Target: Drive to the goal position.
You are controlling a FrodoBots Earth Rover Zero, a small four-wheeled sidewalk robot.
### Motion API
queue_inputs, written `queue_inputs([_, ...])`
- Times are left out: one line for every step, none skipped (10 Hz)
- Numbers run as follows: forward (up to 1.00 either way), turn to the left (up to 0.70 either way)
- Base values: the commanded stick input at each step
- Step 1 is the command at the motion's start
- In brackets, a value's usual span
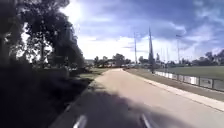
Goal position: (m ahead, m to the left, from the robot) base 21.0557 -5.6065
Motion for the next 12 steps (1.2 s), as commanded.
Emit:
queue_inputs([1.0, 0.0])
queue_inputs([1.0, 0.0])
queue_inputs([1.0, 0.0])
queue_inputs([1.0, 0.0])
queue_inputs([1.0, 0.0])
queue_inputs([1.0, 0.0])
queue_inputs([1.0, 0.0])
queue_inputs([1.0, 0.0])
queue_inputs([1.0, 0.0])
queue_inputs([1.0, 0.0])
queue_inputs([1.0, 0.0])
queue_inputs([1.0, 0.0])
